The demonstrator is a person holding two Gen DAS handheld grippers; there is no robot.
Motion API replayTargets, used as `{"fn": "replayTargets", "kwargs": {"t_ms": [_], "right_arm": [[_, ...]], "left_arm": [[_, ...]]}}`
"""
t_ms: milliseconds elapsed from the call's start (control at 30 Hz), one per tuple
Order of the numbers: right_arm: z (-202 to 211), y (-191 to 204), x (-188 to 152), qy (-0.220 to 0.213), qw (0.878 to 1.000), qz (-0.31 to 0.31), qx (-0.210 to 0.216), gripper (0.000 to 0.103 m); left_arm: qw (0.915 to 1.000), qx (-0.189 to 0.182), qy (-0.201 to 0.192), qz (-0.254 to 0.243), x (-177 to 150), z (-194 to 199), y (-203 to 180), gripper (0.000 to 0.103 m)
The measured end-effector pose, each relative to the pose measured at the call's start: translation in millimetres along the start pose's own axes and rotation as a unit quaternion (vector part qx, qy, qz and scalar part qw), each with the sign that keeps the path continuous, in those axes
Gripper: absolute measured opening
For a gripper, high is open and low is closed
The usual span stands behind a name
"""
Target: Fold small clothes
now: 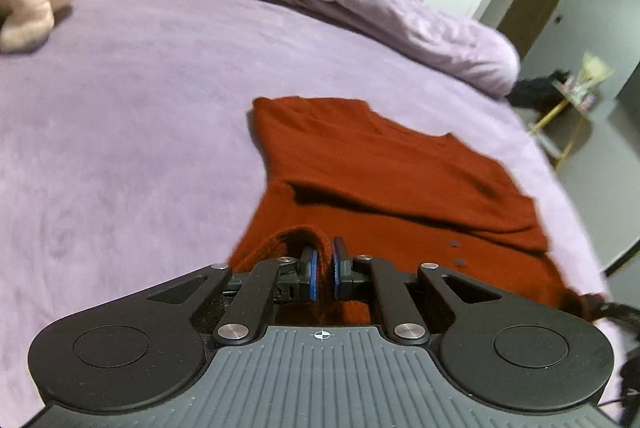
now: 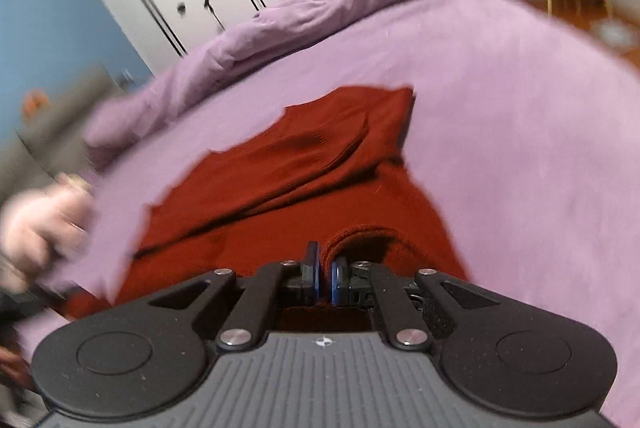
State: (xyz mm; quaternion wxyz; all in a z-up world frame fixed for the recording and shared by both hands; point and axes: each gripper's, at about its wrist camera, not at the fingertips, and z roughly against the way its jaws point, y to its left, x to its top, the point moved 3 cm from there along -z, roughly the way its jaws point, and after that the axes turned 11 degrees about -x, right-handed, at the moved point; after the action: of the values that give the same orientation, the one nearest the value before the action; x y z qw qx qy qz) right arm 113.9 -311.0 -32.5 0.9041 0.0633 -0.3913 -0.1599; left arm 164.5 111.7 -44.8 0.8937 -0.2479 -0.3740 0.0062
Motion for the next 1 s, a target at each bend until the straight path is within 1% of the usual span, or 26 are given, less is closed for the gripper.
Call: {"fn": "replayTargets", "kwargs": {"t_ms": [33, 100, 133, 167, 200, 233, 267, 300, 333, 433, 467, 500, 567, 600, 633, 667, 733, 767, 800, 833, 933, 967, 1000], "right_arm": [[-5.1, 5.5, 1.7, -0.008, 0.999, 0.030, -0.025, 0.005], [-4.4, 13.2, 4.5, -0.030, 0.995, 0.075, -0.063, 0.009], [-5.3, 15.3, 4.6, -0.039, 0.992, 0.096, -0.069, 0.009], [-5.8, 12.5, 2.4, -0.040, 0.991, 0.111, -0.069, 0.013], [-9.5, 9.7, 3.4, -0.035, 0.990, 0.121, -0.068, 0.019], [-13.9, 5.7, 2.5, -0.024, 0.989, 0.129, -0.063, 0.023], [-19.1, 3.2, 1.8, -0.010, 0.990, 0.133, -0.054, 0.031], [-24.3, 0.3, 0.2, 0.006, 0.990, 0.137, -0.044, 0.038], [-28.4, -1.2, -0.5, 0.014, 0.989, 0.142, -0.042, 0.039], [-43.4, -2.1, -0.4, 0.024, 0.985, 0.163, -0.058, 0.039], [-46.8, -2.6, 0.0, 0.029, 0.984, 0.163, -0.060, 0.039], [-50.4, -3.5, 0.9, 0.033, 0.985, 0.161, -0.059, 0.039], [-53.9, -5.1, 2.7, 0.038, 0.987, 0.150, -0.047, 0.039], [-54.4, -5.1, 2.8, 0.038, 0.987, 0.149, -0.043, 0.037], [-54.4, -4.8, 2.2, 0.036, 0.987, 0.152, -0.043, 0.035], [-54.6, -4.3, 0.8, 0.034, 0.986, 0.157, -0.041, 0.029], [-54.8, -3.4, -1.9, 0.032, 0.986, 0.162, -0.038, 0.022], [-54.8, -2.6, -2.4, 0.030, 0.985, 0.165, -0.039, 0.016], [-54.3, -1.6, -2.9, 0.029, 0.985, 0.167, -0.037, 0.011], [-52.9, -0.5, -2.9, 0.027, 0.985, 0.167, -0.035, 0.009], [-51.9, 5.2, -2.5, 0.022, 0.983, 0.178, -0.040, 0.008], [-49.5, 8.0, -1.5, 0.017, 0.982, 0.183, -0.039, 0.008], [-46.3, 11.1, 1.0, 0.009, 0.982, 0.186, -0.037, 0.008]], "left_arm": [[1.0000, 0.007, -0.001, -0.005, 1.1, -5.2, -0.4, 0.016], [0.9999, 0.005, -0.007, -0.011, 2.2, -8.6, 2.1, 0.032], [0.9998, 0.005, -0.011, -0.018, 0.9, -8.3, 5.0, 0.034], [0.9995, 0.006, -0.011, -0.029, 0.7, -8.3, 7.0, 0.037], [0.9992, 0.006, -0.008, -0.039, -1.0, -8.0, 8.9, 0.040], [0.9989, 0.003, -0.001, -0.046, -1.1, -9.9, 11.4, 0.043], [0.9985, 0.000, 0.009, -0.054, -2.6, -12.9, 13.6, 0.047], [0.9976, 0.001, 0.020, -0.066, -4.5, -17.0, 15.1, 0.048], [0.9965, 0.005, 0.030, -0.078, -5.6, -21.1, 16.8, 0.048], [0.9930, 0.015, 0.057, -0.103, -10.4, -33.1, 19.2, 0.048], [0.9924, 0.017, 0.063, -0.104, -10.9, -37.6, 21.1, 0.048], [0.9924, 0.016, 0.066, -0.103, -11.5, -40.2, 23.0, 0.045], [0.9926, 0.018, 0.068, -0.099, -11.6, -42.4, 24.3, 0.042], [0.9925, 0.015, 0.063, -0.103, -11.7, -41.1, 22.7, 0.039], [0.9918, 0.011, 0.063, -0.111, -11.8, -41.4, 20.5, 0.038], [0.9904, 0.011, 0.067, -0.120, -12.4, -42.3, 18.9, 0.035], [0.9874, 0.020, 0.076, -0.138, -13.2, -46.7, 17.9, 0.028], [0.9863, 0.025, 0.077, -0.144, -13.7, -47.7, 18.0, 0.023], [0.9863, 0.023, 0.078, -0.143, -13.1, -48.5, 18.5, 0.021], [0.9871, 0.018, 0.079, -0.138, -12.2, -49.2, 19.5, 0.021], [0.9888, 0.010, 0.088, -0.120, -9.8, -55.2, 24.0, 0.021], [0.9885, 0.010, 0.089, -0.121, -9.1, -56.2, 23.3, 0.016], [0.9883, 0.005, 0.090, -0.123, -7.6, -56.1, 22.0, 0.009]]}}
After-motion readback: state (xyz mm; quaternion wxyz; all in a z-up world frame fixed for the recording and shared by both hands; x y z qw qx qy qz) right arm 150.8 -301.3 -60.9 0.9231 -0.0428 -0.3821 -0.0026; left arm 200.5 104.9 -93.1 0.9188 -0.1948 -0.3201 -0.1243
